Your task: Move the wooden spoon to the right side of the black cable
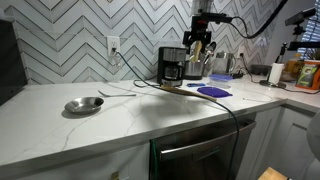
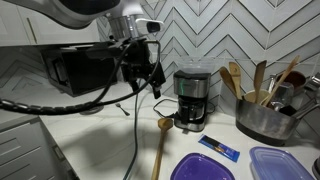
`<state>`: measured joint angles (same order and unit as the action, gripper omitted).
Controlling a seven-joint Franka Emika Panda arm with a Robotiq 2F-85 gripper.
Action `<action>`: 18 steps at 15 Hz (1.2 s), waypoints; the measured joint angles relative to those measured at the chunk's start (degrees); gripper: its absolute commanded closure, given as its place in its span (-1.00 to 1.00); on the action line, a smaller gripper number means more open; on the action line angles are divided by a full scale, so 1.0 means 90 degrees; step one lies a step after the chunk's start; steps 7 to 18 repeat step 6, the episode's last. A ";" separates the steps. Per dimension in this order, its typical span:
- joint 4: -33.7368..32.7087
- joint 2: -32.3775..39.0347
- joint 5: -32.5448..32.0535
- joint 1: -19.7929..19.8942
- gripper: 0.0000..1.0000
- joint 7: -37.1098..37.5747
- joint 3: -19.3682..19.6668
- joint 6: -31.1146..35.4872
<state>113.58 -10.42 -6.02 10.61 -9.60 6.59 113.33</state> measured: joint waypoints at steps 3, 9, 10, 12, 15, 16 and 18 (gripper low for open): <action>0.0121 -0.0219 -0.0039 -0.0059 -1.00 0.0248 -0.0036 -0.0358; 0.0080 -0.0160 -0.0039 -0.0059 -1.00 0.0245 -0.0016 -0.0348; 0.0080 -0.0160 -0.0039 -0.0059 -1.00 0.0245 -0.0016 -0.0348; 0.0080 -0.0160 -0.0039 -0.0059 -1.00 0.0245 -0.0016 -0.0348; 0.0080 -0.0160 -0.0039 -0.0059 -1.00 0.0245 -0.0016 -0.0348; 0.0080 -0.0160 -0.0039 -0.0059 -1.00 0.0245 -0.0016 -0.0348; 0.0080 -0.0160 -0.0039 -0.0059 -1.00 0.0245 -0.0016 -0.0348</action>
